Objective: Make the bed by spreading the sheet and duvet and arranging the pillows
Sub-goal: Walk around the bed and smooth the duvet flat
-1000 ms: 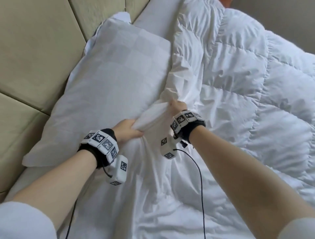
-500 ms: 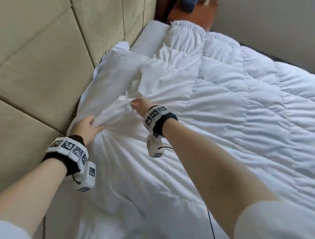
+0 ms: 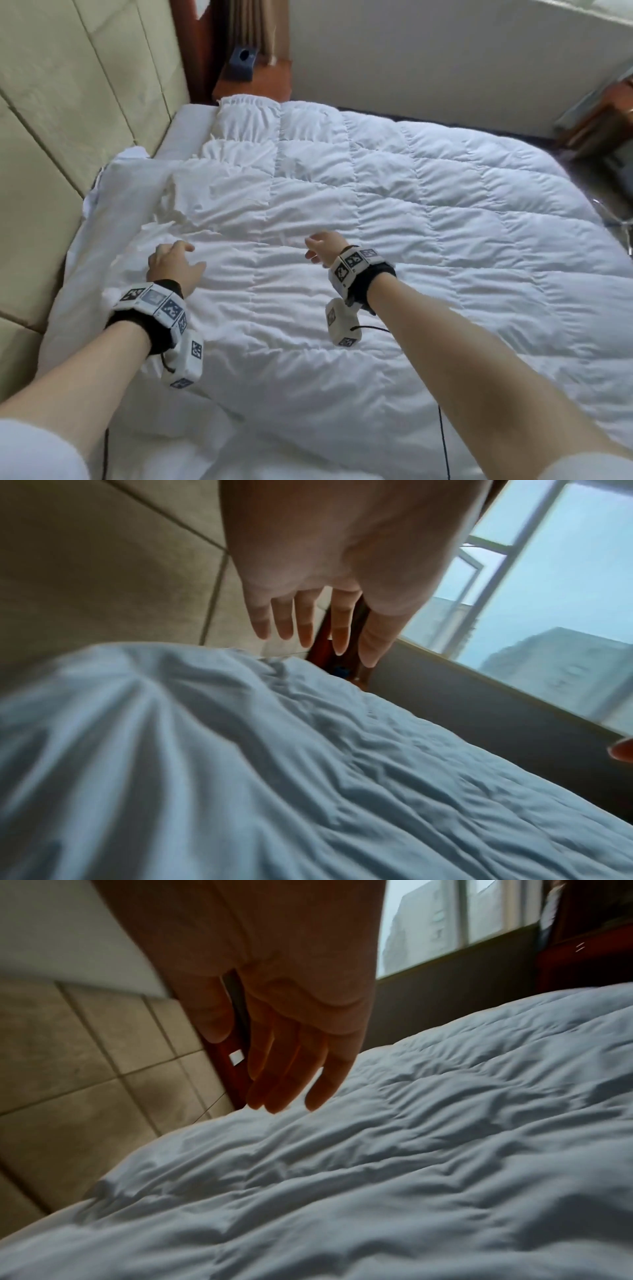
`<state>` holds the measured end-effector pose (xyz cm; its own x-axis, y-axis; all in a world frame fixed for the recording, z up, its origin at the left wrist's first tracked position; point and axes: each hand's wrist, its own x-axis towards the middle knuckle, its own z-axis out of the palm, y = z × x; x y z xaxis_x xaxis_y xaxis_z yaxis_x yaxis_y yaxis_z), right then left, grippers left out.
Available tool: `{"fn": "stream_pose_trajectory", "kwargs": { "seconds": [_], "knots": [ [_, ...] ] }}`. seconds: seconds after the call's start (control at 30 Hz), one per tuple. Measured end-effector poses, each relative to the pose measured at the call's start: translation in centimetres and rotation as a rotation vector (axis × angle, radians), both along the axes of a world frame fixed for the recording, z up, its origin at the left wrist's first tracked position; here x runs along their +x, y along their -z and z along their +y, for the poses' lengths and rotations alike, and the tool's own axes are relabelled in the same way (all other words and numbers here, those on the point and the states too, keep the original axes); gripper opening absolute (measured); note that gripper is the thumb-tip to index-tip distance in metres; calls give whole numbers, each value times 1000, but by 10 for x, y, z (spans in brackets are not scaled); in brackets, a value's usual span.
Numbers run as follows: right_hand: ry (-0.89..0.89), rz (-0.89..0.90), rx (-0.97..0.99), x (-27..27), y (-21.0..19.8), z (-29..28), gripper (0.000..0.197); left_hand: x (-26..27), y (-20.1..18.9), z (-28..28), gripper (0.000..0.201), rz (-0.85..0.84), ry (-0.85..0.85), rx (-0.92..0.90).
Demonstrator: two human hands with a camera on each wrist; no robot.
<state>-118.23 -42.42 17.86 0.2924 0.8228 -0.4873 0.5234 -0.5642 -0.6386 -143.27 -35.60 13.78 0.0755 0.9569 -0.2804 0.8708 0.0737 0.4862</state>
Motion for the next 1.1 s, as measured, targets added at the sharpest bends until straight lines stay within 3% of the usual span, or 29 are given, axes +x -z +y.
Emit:
{"fn": "stream_pose_trajectory", "kwargs": {
  "seconds": [0.23,0.5,0.67,0.87,1.1],
  "knots": [
    [362,29,117,130,-44,-213,31,181,-62,-127,39,-109,333,5],
    [839,53,205,261,-53,-549,15,375,-80,-383,43,-124,737,23],
    [1138,1,221,324,-45,-715,14,476,-85,-533,41,-142,944,-36],
    [1259,30,200,388,-23,-831,19,590,-73,-643,42,-68,1127,-24],
    [1388,-46,191,538,-33,-946,22,781,-60,-746,42,-108,1220,-61]
  ]
}}
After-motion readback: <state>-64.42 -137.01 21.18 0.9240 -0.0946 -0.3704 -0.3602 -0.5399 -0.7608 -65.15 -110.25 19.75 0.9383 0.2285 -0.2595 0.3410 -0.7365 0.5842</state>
